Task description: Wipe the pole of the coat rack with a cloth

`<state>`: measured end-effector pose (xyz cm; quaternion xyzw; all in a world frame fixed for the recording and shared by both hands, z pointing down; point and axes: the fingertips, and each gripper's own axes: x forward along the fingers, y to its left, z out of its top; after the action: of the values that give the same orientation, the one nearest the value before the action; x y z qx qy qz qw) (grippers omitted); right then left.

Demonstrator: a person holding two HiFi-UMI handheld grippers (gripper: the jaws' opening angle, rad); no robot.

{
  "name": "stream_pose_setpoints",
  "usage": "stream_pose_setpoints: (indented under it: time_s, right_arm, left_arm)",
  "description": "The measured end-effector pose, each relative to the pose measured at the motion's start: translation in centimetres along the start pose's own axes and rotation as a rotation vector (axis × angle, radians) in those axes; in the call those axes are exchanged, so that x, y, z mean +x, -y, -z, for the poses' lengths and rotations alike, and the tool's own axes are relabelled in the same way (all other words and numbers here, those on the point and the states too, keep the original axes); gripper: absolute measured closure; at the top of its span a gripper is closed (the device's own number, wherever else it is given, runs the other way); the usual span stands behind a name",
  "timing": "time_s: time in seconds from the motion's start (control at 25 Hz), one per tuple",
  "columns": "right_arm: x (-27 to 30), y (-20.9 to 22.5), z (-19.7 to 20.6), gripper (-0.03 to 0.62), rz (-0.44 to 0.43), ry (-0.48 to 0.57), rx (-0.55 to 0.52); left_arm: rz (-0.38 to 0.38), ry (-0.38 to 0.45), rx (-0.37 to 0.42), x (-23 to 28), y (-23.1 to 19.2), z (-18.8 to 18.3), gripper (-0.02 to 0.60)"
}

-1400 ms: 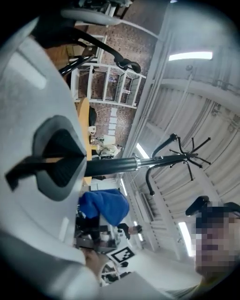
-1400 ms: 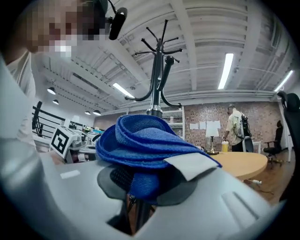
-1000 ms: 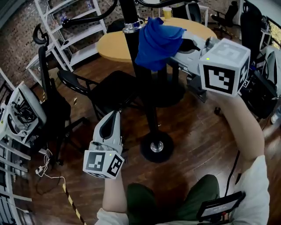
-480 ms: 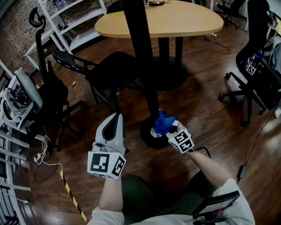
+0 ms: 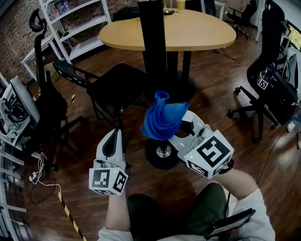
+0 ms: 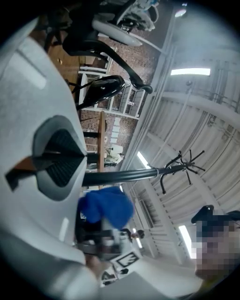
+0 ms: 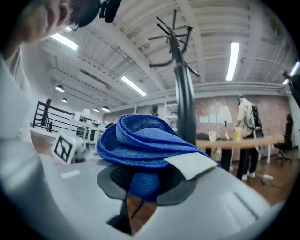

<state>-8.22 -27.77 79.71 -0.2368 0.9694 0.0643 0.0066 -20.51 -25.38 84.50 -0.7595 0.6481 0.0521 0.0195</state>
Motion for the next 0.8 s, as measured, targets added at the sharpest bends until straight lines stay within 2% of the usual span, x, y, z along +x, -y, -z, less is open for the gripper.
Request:
stream_pose_setpoints:
  time_s: [0.12, 0.2, 0.28, 0.4, 0.56, 0.64, 0.72, 0.8]
  right_arm:
    - [1.9, 0.6, -13.1, 0.494, -0.018, 0.115, -0.064]
    - [3.8, 2.2, -18.0, 0.494, -0.008, 0.124, -0.061]
    - [5.5, 3.6, -19.6, 0.494, 0.046, 0.087, -0.084]
    - [6.8, 4.1, -19.1, 0.494, 0.147, 0.016, -0.141]
    - [7.6, 4.0, -16.5, 0.493, 0.180, -0.029, -0.134]
    - [7.4, 3.9, -12.4, 0.493, 0.191, -0.040, -0.088]
    - [7.2, 2.9, -4.1, 0.493, 0.202, -0.094, -0.046]
    - [7.5, 1.3, 7.0, 0.493, 0.211, -0.183, 0.017]
  left_arm:
    - [-0.011, 0.021, 0.004, -0.6, -1.5, -1.4, 0.580]
    - [-0.027, 0.020, 0.009, -0.9, -1.8, -3.2, 0.580]
    - [-0.039, 0.020, 0.017, -1.2, -1.8, -4.7, 0.580]
    - [-0.039, 0.030, 0.030, -1.8, -1.8, -6.1, 0.580]
    - [-0.020, 0.029, 0.043, -3.0, -1.3, -6.5, 0.580]
    - [-0.043, 0.022, 0.038, -4.0, -1.4, -6.4, 0.580]
    - [-0.067, 0.015, 0.037, -5.1, -1.6, -5.9, 0.580]
    - [-0.088, 0.003, 0.043, -6.1, -2.2, -5.1, 0.580]
